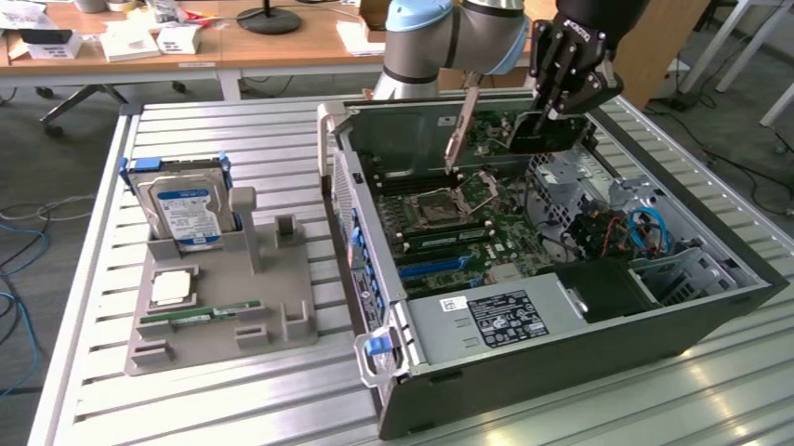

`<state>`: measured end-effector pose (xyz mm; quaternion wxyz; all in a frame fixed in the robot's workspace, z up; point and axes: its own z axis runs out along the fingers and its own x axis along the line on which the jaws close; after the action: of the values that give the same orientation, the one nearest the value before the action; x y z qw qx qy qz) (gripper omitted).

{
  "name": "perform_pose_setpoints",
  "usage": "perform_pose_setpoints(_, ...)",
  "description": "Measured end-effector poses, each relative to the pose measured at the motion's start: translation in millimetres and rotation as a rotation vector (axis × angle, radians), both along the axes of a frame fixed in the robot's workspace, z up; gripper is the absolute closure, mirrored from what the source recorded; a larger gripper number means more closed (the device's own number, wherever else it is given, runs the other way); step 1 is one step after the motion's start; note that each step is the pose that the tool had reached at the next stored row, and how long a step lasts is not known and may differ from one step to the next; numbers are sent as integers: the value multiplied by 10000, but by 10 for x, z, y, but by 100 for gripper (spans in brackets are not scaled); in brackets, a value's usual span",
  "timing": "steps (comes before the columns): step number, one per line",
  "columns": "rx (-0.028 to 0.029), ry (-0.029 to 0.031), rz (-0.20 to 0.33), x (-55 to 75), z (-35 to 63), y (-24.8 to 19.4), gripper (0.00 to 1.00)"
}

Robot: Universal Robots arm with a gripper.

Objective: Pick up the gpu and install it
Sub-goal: 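Insert the gpu into the slot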

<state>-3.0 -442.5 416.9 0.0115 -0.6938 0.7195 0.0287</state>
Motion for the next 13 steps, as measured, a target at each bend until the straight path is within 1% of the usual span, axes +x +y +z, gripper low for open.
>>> perform_pose_setpoints(3,1,-13,4,-47,-4,1,74)
perform_pose_setpoints(6,-1,-84,35,-81,-17,0,74)
perform_pose_setpoints(7,0,-94,45,-86,-24,0,74)
perform_pose_setpoints(13,1,-100,92,-98,-83,0,74)
